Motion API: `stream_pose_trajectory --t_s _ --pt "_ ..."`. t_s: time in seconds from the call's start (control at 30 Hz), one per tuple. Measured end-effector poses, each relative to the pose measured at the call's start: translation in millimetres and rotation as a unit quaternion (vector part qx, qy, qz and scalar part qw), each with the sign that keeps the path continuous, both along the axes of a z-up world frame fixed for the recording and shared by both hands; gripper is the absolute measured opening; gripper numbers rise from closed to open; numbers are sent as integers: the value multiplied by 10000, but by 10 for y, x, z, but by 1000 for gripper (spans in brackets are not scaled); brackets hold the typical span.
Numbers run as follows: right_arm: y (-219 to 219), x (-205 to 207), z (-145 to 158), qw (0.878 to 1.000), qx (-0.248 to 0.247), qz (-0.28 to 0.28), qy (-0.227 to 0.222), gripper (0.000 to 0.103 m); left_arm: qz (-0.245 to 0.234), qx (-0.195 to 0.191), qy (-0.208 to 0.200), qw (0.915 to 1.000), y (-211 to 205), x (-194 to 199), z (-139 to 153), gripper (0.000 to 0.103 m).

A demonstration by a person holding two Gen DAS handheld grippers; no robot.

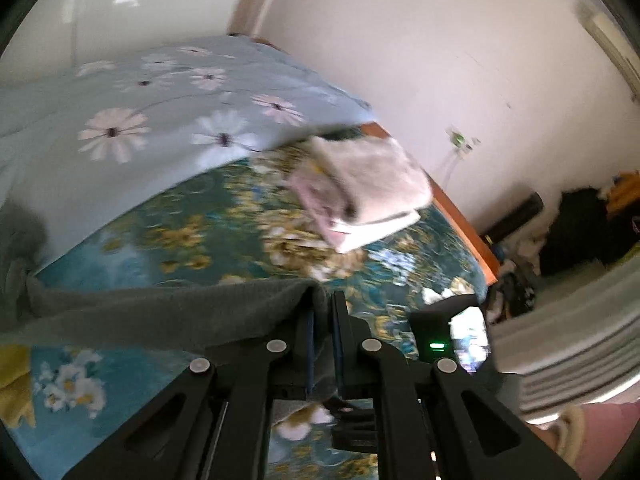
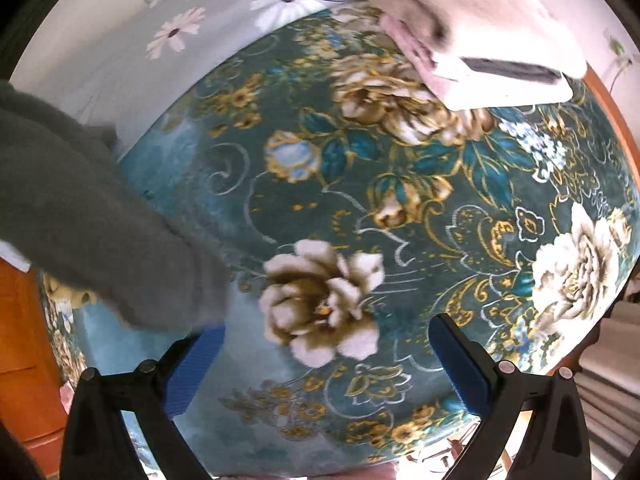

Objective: Fold clothes

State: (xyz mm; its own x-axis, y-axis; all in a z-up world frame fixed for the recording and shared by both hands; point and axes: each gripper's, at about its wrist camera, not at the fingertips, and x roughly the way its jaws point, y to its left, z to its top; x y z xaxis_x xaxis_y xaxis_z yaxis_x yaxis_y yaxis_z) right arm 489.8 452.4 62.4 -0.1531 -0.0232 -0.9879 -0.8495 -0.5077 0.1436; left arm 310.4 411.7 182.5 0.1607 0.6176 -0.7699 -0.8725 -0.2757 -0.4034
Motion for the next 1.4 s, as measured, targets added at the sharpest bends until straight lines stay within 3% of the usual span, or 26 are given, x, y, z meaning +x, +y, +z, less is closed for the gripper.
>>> stream_pose_trajectory --t_s 0.1,0.17,0.33,0.4,0.43,0.47,0.53,0.67,0.83,0.9,1.03,1.2,1.3,1.4 --pt "206 153 -90 9999 -87 -122 17 103 10 -268 32 9996 271 151 -107 8" --pt "303 226 -132 9997 -114 -190 35 103 335 -708 -81 9969 408 77 -300 8" --pt "578 408 -280 9990 -230 -378 102 103 1075 -1477 -689 9808 336 -225 -751 11" --pt "639 422 -347 9987 -292 -394 103 103 1388 -1472 -1072 9734 177 -351 -820 30" --pt "677 426 -389 9986 -335 -396 100 103 1559 -1443 -1248 9692 81 -416 -833 48" --pt "700 416 -418 9985 -357 -393 93 103 1737 -1386 -1386 9651 -17 -487 -808 53" --pt "738 372 -478 9985 -395 -365 72 103 2071 -1248 -1488 9589 -240 -644 -747 53" --pt "514 -94 -328 9988 -147 290 372 103 3138 -1165 -1020 9368 -904 -984 -538 53" --pt "225 -687 -132 9906 174 1124 755 103 4414 -1190 -243 8891 -1986 -1189 -386 55" --pt "109 -924 -54 9847 302 1455 906 103 4685 -1217 -90 8750 -2361 -1207 -379 55" --pt "-464 -1694 110 9599 548 2583 945 103 4836 -1308 103 8654 -2939 -1198 -511 55" --pt "-1287 -2632 269 9294 744 3500 909 103 4991 -1439 -219 8542 -3487 -1470 -836 55" --pt "-1707 -3102 344 9233 802 3636 941 103 5055 -1408 -425 8502 -3795 -1699 -1008 55" --pt "-2022 -3548 356 9286 803 3479 1015 103 5014 -1631 -217 8494 -4026 -1906 -1149 57"
